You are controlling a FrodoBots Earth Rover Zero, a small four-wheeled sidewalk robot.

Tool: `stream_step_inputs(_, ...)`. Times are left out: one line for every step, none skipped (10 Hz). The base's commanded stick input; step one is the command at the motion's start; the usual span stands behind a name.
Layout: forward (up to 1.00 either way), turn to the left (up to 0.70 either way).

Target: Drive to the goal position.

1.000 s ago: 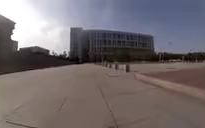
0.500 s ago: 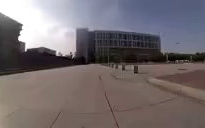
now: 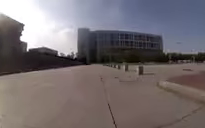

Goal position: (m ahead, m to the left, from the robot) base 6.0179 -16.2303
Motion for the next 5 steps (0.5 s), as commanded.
stream_step_inputs(1.0, 0.0)
stream_step_inputs(1.0, 0.0)
stream_step_inputs(1.0, 0.0)
stream_step_inputs(1.0, 0.0)
stream_step_inputs(1.0, 0.0)
